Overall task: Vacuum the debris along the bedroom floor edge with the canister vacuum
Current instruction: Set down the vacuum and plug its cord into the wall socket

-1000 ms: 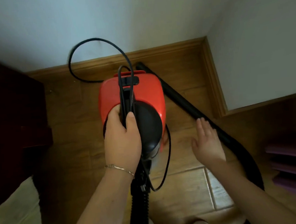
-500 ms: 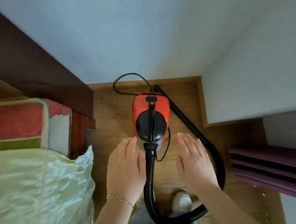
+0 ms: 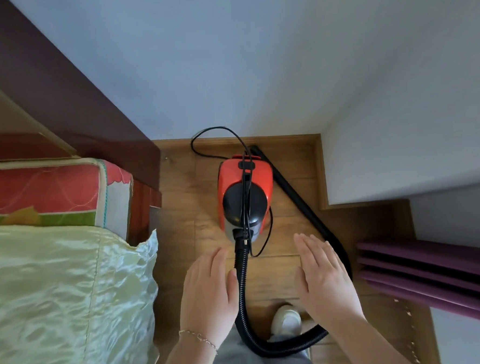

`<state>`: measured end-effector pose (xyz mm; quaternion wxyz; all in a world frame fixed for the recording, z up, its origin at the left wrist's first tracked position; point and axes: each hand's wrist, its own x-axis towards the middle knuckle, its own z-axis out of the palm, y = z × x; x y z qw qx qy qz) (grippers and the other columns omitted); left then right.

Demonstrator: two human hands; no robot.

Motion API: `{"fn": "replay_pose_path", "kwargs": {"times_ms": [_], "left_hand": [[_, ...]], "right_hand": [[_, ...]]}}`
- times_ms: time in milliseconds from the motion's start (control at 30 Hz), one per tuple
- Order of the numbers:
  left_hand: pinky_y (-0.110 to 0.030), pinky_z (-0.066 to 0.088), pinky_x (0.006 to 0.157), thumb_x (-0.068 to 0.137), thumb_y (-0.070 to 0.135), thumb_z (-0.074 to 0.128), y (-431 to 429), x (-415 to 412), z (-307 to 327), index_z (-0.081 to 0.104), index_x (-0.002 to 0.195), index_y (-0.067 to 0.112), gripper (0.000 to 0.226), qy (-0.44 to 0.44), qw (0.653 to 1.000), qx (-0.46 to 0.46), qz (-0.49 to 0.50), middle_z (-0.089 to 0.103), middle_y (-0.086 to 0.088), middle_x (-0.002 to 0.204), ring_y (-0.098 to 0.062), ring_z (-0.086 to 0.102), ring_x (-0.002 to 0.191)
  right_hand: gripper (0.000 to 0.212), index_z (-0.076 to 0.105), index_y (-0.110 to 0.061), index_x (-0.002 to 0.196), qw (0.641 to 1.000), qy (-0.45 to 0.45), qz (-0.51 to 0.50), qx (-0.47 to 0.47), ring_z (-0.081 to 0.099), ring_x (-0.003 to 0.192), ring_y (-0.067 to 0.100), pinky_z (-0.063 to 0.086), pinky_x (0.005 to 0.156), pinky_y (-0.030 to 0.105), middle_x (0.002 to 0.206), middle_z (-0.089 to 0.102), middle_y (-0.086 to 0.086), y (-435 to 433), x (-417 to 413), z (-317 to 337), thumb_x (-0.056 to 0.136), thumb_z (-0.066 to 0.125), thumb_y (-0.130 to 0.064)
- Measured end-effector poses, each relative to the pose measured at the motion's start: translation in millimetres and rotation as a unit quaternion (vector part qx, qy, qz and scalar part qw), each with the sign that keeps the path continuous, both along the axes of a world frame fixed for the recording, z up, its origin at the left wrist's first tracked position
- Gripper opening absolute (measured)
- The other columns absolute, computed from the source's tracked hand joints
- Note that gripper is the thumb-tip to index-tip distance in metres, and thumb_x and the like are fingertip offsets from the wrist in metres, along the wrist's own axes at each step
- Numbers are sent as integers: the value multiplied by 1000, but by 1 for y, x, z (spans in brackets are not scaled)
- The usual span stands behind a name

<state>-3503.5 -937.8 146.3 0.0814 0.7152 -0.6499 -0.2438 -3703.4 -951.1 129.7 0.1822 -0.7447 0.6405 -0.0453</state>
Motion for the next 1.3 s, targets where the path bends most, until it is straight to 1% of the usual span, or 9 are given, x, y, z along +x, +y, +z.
{"fn": "replay_pose_path", "kwargs": {"times_ms": [200, 367, 467, 567, 733, 867, 1000, 1133, 1300], "left_hand": [[-37, 49, 87, 86, 18, 54, -16, -8, -7, 59, 117, 8, 33, 5, 1000, -6, -13, 65, -6, 113, -25, 63, 102], [-38, 51, 88, 87, 30, 31, -32, -9, -4, 60, 118, 9, 47, 4, 1000, -5, -15, 65, -6, 113, -24, 63, 102], [-38, 52, 88, 88, 28, 34, -41, -11, -6, 61, 117, 8, 44, 10, 1000, -14, -4, 65, -6, 114, -24, 63, 103], [-33, 47, 88, 89, 14, 52, -52, -13, -15, 60, 118, 8, 31, 23, 1000, -17, 11, 64, -6, 115, -23, 62, 104], [-17, 34, 92, 94, 19, 44, -75, -18, -36, 50, 127, 22, 34, 166, 974, 81, 133, 57, 10, 122, 2, 49, 108], [-18, 35, 89, 94, 18, 42, -94, -11, -61, 51, 124, 26, 32, 210, 955, 129, 162, 57, 13, 118, 1, 50, 105], [-22, 42, 80, 95, 19, 42, -111, 0, -90, 54, 112, 28, 23, 238, 929, 178, 219, 60, 12, 106, -5, 56, 97], [-7, 35, 60, 94, 19, 42, -129, 11, -112, 56, 109, 26, 22, 224, 930, 225, 184, 57, 17, 91, 5, 51, 76], [-14, 37, 78, 95, 16, 41, -140, 28, -130, 55, 117, 21, 27, 218, 932, 274, 95, 61, 7, 114, -4, 53, 97]], "right_hand": [[57, 53, -3, 130, 1000, 6, 18, 22, 54, 121, 27, 32, 106, 47, 127, 60, 12, -14, -3, -5, 75, 69, -6], [54, 54, -6, 130, 999, -15, 42, 25, 55, 121, 25, 34, 107, 48, 126, 61, 9, -31, -6, -4, 78, 66, -7], [50, 55, -7, 129, 998, -34, 45, 17, 56, 119, 23, 33, 108, 46, 125, 62, 8, -42, -9, -4, 80, 64, -8], [49, 56, -8, 129, 998, -50, 34, 13, 56, 119, 21, 30, 110, 43, 125, 62, 6, -53, -10, -10, 81, 62, -7], [45, 52, -9, 133, 995, -84, -23, 39, 52, 122, 19, 28, 113, 37, 129, 59, 5, -69, -5, -32, 88, 53, -9], [43, 54, -4, 130, 991, -105, -73, 45, 57, 113, 26, 42, 103, 43, 122, 62, 10, -72, 13, -58, 86, 56, -5], [40, 55, -7, 127, 981, -105, -139, 84, 57, 109, 28, 44, 95, 39, 119, 64, 9, -67, 39, -95, 87, 56, -9], [32, 55, -18, 122, 948, -82, -229, 206, 56, 104, 21, 48, 83, 33, 114, 63, 3, -59, 70, -138, 93, 49, -30], [35, 52, -17, 121, 909, -84, -298, 278, 58, 100, 25, 46, 76, 31, 115, 61, 5, -56, 110, -179, 91, 52, -36]]}}
